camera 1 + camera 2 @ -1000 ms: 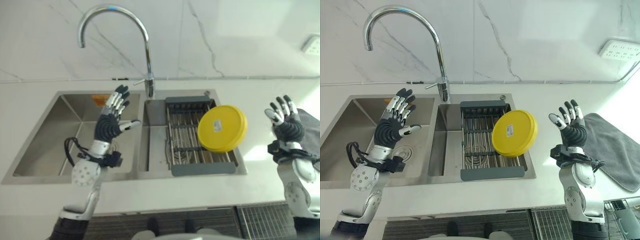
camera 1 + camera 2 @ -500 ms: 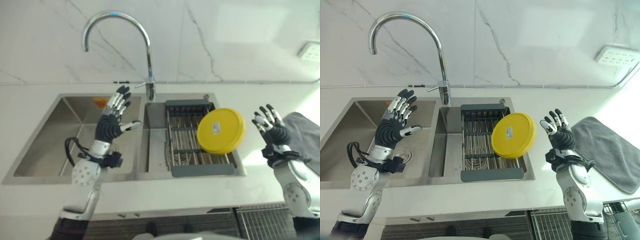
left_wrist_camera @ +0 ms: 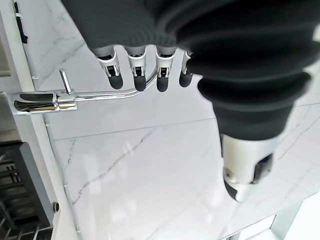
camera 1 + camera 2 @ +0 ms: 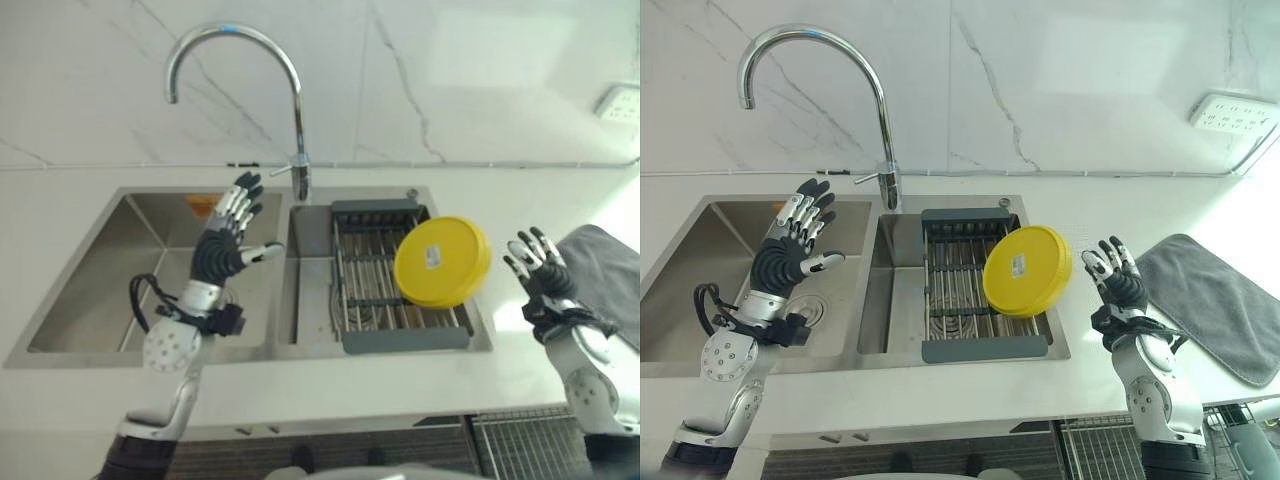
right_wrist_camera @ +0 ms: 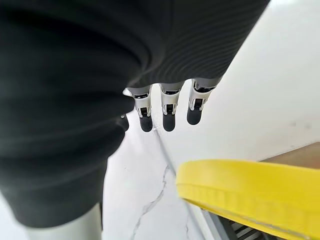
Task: Place the dishes in the dishwasher.
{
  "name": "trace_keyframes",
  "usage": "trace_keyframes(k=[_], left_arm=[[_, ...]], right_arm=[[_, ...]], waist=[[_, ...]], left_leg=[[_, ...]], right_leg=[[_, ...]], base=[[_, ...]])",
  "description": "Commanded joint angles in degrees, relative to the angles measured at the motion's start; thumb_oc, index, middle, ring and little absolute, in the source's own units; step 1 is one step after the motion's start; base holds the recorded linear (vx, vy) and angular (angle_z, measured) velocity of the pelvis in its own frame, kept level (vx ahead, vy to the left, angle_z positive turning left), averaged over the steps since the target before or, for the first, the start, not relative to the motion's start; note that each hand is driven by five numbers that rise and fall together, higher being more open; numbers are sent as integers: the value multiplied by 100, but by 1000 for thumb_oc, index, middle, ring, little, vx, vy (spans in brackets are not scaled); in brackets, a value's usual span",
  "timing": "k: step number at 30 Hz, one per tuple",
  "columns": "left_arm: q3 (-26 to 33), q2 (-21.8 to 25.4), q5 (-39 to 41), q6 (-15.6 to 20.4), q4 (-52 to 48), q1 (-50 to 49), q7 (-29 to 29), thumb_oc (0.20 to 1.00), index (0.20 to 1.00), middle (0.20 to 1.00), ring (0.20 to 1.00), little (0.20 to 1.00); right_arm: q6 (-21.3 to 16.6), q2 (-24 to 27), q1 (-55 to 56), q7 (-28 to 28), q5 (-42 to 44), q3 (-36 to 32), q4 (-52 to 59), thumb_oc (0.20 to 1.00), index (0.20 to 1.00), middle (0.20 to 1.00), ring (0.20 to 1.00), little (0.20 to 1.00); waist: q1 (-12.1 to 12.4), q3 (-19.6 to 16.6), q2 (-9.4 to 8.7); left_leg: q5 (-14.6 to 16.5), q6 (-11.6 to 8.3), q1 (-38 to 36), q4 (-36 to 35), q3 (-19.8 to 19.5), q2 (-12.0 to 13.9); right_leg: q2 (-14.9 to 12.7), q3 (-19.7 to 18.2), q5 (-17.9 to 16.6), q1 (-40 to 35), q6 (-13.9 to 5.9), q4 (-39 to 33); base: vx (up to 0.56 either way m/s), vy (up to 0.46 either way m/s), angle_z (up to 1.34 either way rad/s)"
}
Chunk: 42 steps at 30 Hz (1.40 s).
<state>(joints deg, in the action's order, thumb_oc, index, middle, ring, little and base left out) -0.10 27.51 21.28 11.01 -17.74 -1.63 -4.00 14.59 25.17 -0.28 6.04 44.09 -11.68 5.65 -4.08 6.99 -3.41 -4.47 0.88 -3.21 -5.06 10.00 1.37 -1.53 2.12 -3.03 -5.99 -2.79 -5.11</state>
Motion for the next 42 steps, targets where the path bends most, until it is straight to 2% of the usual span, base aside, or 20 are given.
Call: trace_keyframes(k=[1, 16, 28, 42], left_arm=[[-49, 157, -146, 226, 137, 370, 51, 1000, 1000, 1000, 1000, 1000], [-45, 103, -58, 194, 180, 451, 13, 1000, 1000, 1000, 1000, 1000], [8, 85, -22, 215, 180, 423, -69, 1000, 1000, 1000, 1000, 1000], [-41, 86, -31, 238, 218, 423, -41, 1000, 1000, 1000, 1000, 1000]], right_arm=[[-3, 79, -345, -23, 225, -72, -74, 1000, 1000, 1000, 1000, 1000], [279, -2, -350, -511, 482, 125, -546, 1000, 1000, 1000, 1000, 1000], [292, -26, -434, -836, 654, 273, -580, 1000, 1000, 1000, 1000, 1000], [301, -55, -565, -888, 712, 371, -757, 1000, 1000, 1000, 1000, 1000]], waist=[[91, -199, 69], [156, -193, 32], [186, -184, 37], [253, -183, 28]], left_leg=[[717, -189, -327, 6, -78, 244], [691, -184, -316, 6, -175, 200], [702, -170, -354, 6, -167, 182], [711, -181, -374, 6, -132, 210]], right_leg=[[-111, 358, 233, -1, -357, 11], [-74, 451, 268, -67, -322, 11], [-51, 466, 282, -107, -305, 11], [-59, 535, 295, -121, -303, 11]], base=[[0, 0, 0], [-2, -1, 1], [0, -5, 2], [0, 0, 0]])
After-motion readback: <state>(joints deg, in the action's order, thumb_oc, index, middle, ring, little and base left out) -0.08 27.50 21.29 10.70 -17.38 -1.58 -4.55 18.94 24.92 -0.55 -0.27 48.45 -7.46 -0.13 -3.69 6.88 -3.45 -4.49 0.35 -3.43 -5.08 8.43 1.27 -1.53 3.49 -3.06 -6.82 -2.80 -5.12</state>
